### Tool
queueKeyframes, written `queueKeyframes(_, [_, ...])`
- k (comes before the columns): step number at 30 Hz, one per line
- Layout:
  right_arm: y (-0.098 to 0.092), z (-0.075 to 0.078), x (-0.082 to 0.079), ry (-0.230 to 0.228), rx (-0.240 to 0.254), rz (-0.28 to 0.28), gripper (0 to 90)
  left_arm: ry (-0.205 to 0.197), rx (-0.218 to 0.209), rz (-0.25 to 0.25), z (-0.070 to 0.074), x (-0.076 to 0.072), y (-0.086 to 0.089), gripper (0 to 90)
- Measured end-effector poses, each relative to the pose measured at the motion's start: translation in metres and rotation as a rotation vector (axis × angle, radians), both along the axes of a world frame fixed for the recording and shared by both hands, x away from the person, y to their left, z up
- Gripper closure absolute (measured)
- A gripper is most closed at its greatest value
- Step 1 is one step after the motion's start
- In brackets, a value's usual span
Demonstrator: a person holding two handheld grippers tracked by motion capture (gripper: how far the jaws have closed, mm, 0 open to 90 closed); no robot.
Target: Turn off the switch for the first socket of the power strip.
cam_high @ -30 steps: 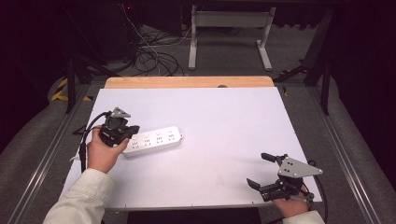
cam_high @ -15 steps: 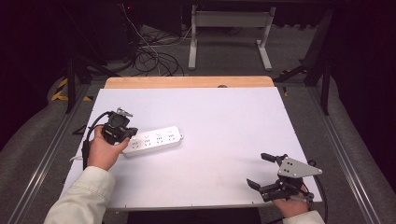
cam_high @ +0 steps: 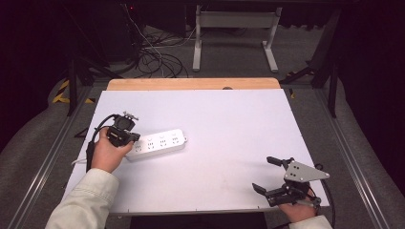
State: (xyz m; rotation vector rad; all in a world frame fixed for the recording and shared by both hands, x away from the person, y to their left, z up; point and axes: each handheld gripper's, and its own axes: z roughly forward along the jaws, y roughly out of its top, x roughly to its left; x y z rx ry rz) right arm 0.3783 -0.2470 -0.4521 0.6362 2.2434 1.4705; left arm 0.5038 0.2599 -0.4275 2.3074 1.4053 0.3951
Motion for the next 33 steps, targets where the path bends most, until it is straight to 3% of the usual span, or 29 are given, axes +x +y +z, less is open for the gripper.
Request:
queueKeyframes(11, [0.0005, -0.0005, 0.0004, 0.004, 0.001, 0.004, 1.9, 0.029, 0.006, 0.000, -0.0033, 0.0033, -0.0002, 90.0])
queueKeyframes(15, [0.0008, -0.0006, 0.0004, 0.007, 0.000, 0.005, 1.9, 0.025, 0.008, 0.000, -0.0035, 0.0035, -0.0003, 90.0])
queueKeyframes(19, [0.0010, -0.0006, 0.0003, 0.006, -0.004, 0.007, 1.9, 0.018, 0.036, -0.006, -0.0032, 0.0035, -0.0009, 90.0])
queueKeyframes(33, [0.0015, -0.0012, 0.0008, 0.010, -0.003, 0.010, 1.9, 0.012, 0.019, -0.002, -0.0071, 0.0024, -0.0009, 90.0])
